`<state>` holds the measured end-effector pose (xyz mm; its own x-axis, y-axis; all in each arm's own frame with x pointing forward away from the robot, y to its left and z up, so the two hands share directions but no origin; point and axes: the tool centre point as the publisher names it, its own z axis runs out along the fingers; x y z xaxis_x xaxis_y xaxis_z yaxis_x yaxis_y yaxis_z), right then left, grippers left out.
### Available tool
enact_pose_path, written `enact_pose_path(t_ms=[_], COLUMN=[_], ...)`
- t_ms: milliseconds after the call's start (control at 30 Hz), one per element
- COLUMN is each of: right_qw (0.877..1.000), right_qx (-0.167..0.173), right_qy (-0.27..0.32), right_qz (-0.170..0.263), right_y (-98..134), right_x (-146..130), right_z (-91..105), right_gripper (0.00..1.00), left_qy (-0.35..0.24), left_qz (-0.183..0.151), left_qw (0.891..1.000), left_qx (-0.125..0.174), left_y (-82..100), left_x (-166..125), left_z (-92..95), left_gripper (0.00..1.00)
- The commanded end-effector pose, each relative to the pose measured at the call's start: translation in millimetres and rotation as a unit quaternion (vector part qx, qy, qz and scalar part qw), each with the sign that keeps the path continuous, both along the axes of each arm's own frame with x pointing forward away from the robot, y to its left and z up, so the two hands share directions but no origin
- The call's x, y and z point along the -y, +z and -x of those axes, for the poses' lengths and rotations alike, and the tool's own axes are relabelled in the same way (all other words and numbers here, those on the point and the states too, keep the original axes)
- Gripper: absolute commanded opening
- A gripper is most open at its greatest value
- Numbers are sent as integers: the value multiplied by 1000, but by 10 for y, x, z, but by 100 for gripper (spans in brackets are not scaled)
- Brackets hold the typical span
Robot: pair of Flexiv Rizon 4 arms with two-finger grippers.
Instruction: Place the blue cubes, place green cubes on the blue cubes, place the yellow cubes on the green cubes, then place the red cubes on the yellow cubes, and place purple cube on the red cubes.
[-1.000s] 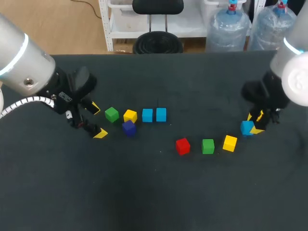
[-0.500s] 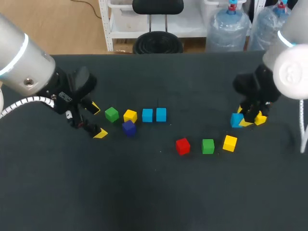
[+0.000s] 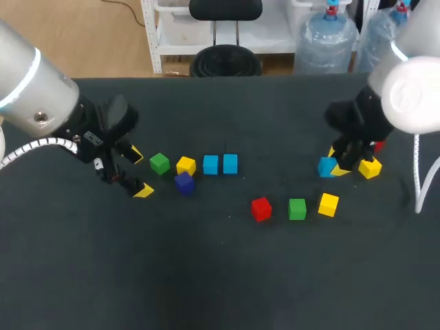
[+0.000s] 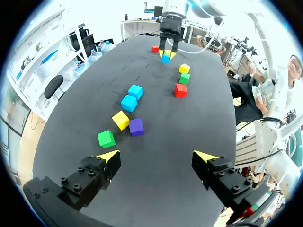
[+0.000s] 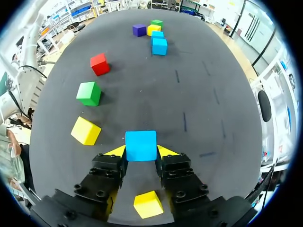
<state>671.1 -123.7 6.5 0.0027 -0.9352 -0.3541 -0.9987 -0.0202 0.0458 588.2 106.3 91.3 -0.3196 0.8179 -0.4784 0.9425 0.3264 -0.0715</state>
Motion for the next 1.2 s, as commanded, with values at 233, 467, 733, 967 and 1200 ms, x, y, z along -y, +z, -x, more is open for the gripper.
enact_pose_path(t_ms=[233,467,733,967,1200], right_qw=[1000,1000,1000,998,997], right_qx=[1,1,-27,-31,-26], right_qy=[0,0,15,41,62], right_qz=[-2,-2,6,23,28], right_y=[15,15,-163,-233,-217], right_x=[17,17,-104,-345,-533], right_z=[20,20,-29,-153,-293], right_gripper=[0,0,0,0,0], left_qy=[-1,-1,-1,-1,-1], left_qz=[1,1,1,1,1], left_qw=[1000,1000,1000,1000,1000], left_qx=[-1,-1,-1,-1,-1], left_y=[-3,-3,-3,-3,-3], left_x=[-6,-6,-6,-6,-6], left_z=[-11,-11,-11,-11,-11], left_gripper=[100,100,100,100,100])
